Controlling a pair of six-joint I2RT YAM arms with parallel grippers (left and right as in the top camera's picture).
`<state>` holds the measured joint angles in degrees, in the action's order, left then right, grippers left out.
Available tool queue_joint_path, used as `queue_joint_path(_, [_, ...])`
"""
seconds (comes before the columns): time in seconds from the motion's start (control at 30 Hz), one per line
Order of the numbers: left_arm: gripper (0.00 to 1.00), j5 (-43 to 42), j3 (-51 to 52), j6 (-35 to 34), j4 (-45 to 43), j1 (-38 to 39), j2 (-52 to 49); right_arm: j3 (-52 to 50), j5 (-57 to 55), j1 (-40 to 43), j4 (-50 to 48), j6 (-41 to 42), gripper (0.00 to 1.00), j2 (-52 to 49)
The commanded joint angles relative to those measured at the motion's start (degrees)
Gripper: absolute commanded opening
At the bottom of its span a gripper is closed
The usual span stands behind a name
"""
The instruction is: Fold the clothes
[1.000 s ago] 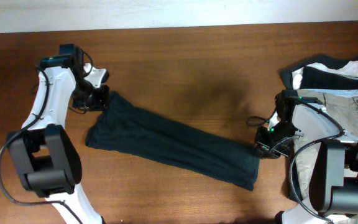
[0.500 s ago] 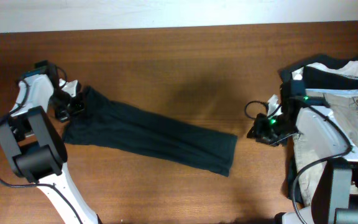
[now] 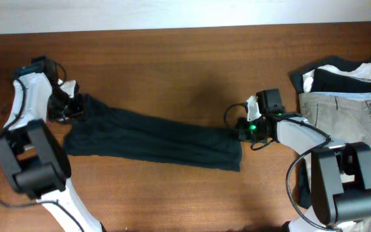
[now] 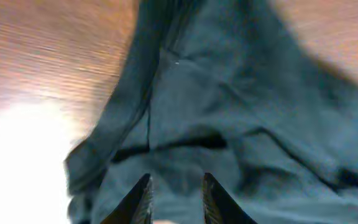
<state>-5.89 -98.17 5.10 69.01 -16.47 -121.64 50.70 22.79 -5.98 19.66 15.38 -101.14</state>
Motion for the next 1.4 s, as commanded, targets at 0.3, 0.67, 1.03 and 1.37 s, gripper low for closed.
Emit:
queue_joint_path(0.3, [0.35, -2.32, -4.76, 0.96, 8.46, -0.15, 14.01, -1.36, 5.03, -2.95, 21.59, -3.63, 0.65, -0.50])
queue_joint_path(0.67, [0.40, -5.92, -6.14, 0.98, 9.92, -0.13, 21.51, 8.94, -6.67, 10.36, 36.39, -1.40, 0.04, 5.09])
queue_joint_path(1.03, [0.40, -5.95, -6.14, 0.98, 10.14, -0.13, 21.51, 21.49, -7.93, -13.05, 35.26, -0.59, 0.06, 8.52])
queue_joint_path(1.37, [0.41, -6.99, -6.14, 0.98, 10.14, -0.13, 21.51, 21.49, -7.37, -29.07, 23.12, 4.68, 0.07, -0.76])
